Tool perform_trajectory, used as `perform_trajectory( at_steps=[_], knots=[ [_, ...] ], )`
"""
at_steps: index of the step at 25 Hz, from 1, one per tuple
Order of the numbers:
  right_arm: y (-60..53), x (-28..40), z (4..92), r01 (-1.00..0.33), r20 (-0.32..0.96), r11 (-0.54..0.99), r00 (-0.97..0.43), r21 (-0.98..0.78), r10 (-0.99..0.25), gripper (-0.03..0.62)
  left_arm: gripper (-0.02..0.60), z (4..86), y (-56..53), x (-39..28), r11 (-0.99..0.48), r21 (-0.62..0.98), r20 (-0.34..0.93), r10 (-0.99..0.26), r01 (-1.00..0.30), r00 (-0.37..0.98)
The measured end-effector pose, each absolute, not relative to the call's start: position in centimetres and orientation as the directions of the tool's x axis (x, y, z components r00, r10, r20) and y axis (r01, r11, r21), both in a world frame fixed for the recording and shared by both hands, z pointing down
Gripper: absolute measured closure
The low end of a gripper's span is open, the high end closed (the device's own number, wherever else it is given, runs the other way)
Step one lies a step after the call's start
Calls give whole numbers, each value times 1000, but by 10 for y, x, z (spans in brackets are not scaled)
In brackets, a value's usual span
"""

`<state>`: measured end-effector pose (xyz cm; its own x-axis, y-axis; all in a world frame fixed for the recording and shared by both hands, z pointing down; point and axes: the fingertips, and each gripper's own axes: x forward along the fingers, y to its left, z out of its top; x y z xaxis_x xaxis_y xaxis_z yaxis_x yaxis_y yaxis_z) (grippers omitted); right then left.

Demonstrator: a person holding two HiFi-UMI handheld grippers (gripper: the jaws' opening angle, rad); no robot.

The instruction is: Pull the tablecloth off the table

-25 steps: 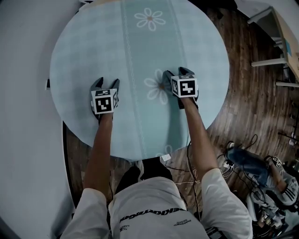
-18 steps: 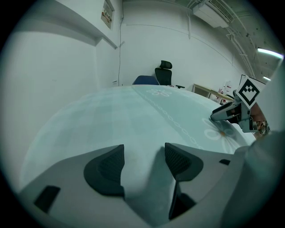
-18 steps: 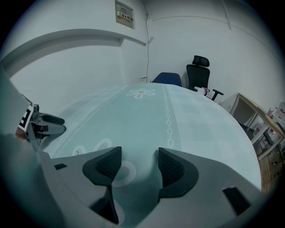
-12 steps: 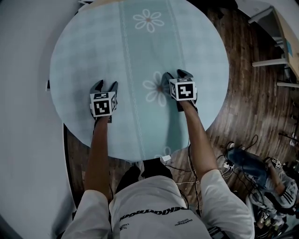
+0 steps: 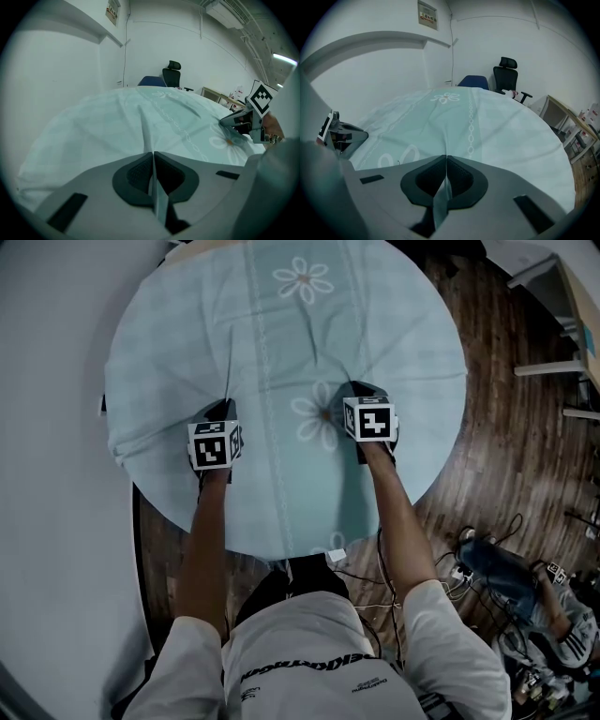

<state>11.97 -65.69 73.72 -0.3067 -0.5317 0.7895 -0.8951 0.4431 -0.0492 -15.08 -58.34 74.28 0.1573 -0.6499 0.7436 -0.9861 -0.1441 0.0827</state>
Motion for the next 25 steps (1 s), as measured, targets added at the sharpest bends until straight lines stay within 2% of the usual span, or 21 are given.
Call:
perform_trajectory(
  at_steps=[7, 25],
  knots=[
    [-657, 122, 725, -904, 761, 389, -377, -178, -527, 563, 566, 734, -589, -147, -112, 125, 736, -656, -986, 168],
    [-530, 135, 657, -879, 680, 410, -455, -242, -575, 563, 566, 671, -479, -122, -120, 174, 661, -721, -977, 206]
  ],
)
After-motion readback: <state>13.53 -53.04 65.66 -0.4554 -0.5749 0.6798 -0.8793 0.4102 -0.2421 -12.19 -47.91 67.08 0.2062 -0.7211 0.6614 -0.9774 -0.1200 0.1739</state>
